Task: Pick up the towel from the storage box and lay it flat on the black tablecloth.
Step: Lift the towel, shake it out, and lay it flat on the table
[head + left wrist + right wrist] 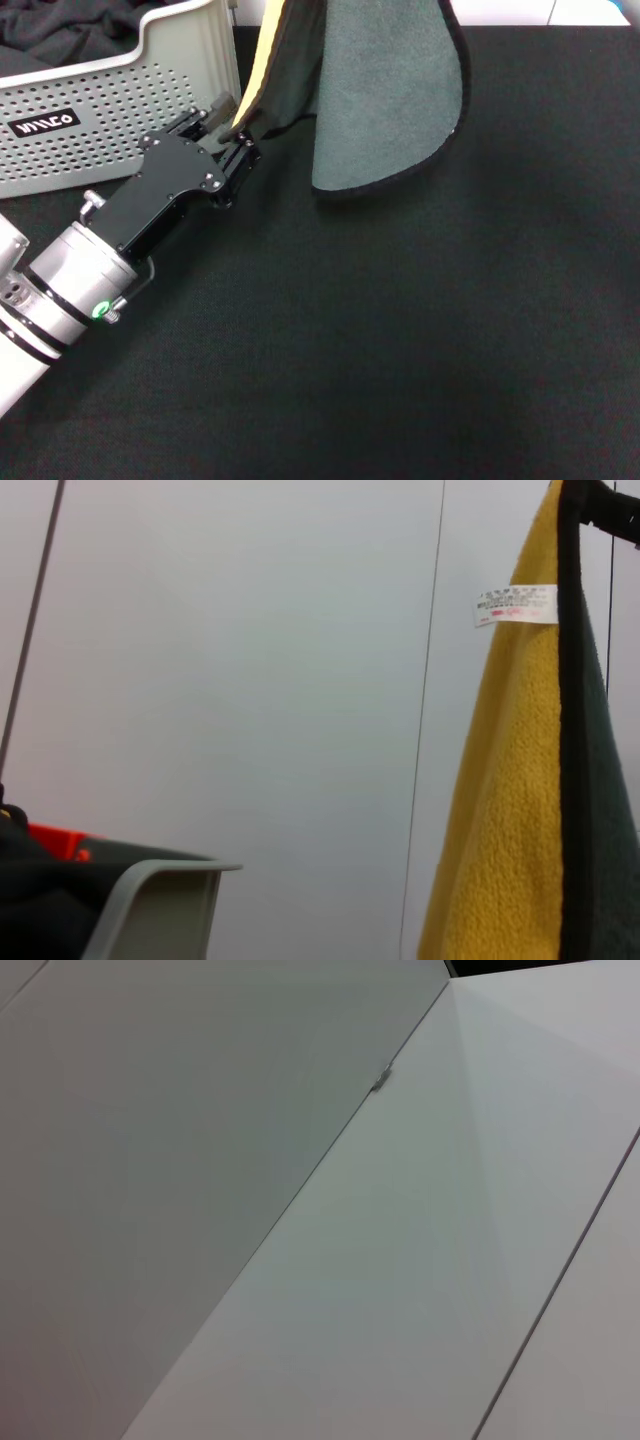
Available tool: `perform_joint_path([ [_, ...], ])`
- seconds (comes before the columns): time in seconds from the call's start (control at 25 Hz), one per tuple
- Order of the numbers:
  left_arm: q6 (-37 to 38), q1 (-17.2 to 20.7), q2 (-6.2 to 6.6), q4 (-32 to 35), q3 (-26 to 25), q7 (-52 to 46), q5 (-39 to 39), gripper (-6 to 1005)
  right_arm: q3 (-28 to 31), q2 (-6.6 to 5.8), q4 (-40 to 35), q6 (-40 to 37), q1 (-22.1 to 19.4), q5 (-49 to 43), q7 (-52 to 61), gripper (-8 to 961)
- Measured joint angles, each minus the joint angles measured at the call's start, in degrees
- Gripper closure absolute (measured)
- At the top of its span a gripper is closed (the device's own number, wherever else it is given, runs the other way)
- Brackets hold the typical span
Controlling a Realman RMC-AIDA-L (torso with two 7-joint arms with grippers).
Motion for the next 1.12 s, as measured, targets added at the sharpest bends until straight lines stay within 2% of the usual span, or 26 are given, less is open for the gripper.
perform_joint_path([
  [0.16, 0.0, 0.1, 0.0, 0.0, 0.0, 0.0, 0.4, 600, 0.1, 0.0, -0.3, -0.2, 0.0, 0.0, 0.0, 936],
  [0.48, 1.9, 0.4, 0.0, 0.0, 0.2, 0.5, 1.7, 808, 0.3, 0.0, -0.3, -0.4, -0.1, 0.0, 0.0, 936],
  [0.92, 2.9, 0.8, 0.0, 0.0, 0.2, 0.1, 1.7, 908, 0.3, 0.0, -0.4, -0.5, -0.5, 0.0, 0.0, 936],
  [1.12, 5.4, 1.0, 0.0, 0.0, 0.9, 0.0, 1.7, 904, 0.0, -0.1, -0.6, -0.9, -1.0, 0.0, 1.0, 936],
])
